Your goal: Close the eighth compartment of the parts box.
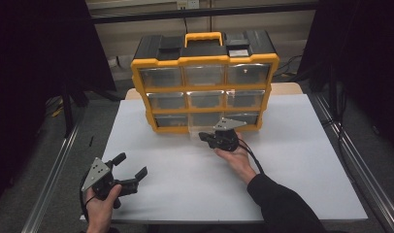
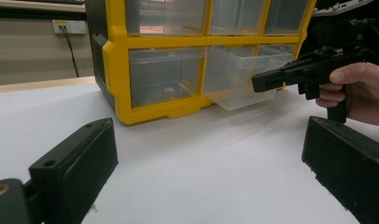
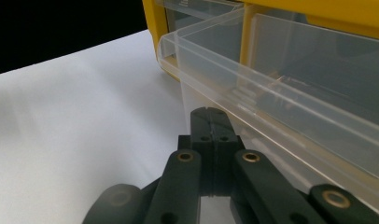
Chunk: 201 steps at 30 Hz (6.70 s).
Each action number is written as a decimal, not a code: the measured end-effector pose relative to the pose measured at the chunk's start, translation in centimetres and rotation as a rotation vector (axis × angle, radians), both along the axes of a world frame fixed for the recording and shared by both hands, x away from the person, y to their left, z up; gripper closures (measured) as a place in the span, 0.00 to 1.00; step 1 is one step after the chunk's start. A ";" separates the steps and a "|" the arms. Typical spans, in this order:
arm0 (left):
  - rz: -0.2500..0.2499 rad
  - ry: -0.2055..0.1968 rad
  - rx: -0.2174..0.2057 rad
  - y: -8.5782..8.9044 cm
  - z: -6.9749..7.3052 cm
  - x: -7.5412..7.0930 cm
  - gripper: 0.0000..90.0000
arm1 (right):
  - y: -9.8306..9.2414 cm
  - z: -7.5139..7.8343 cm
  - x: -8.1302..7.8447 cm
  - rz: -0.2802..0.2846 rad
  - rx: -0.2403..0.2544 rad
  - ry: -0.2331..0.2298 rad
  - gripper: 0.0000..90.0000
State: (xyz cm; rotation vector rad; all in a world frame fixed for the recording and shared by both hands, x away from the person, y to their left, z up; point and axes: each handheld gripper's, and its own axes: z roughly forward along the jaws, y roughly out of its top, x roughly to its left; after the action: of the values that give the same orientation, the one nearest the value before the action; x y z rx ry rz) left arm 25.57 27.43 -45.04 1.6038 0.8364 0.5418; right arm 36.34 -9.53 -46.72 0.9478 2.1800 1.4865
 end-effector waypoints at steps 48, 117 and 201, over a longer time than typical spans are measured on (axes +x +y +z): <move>-0.009 -0.003 0.006 0.1 0.0 0.1 0.04 | 0.2 -0.2 1.8 -0.029 0.000 0.016 1.00; -0.004 -0.001 -0.002 0.1 0.0 0.1 0.04 | 0.0 0.5 4.2 -0.104 -0.005 0.006 1.00; 0.006 0.007 0.001 0.1 -0.1 0.2 0.03 | -3.9 1.9 0.8 -0.143 0.060 -0.018 0.12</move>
State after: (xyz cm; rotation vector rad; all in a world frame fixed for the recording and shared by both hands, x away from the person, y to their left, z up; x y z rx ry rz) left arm 25.72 27.56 -45.15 1.6048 0.8465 0.5413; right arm 37.12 -13.40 -44.86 1.0816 2.0194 1.4945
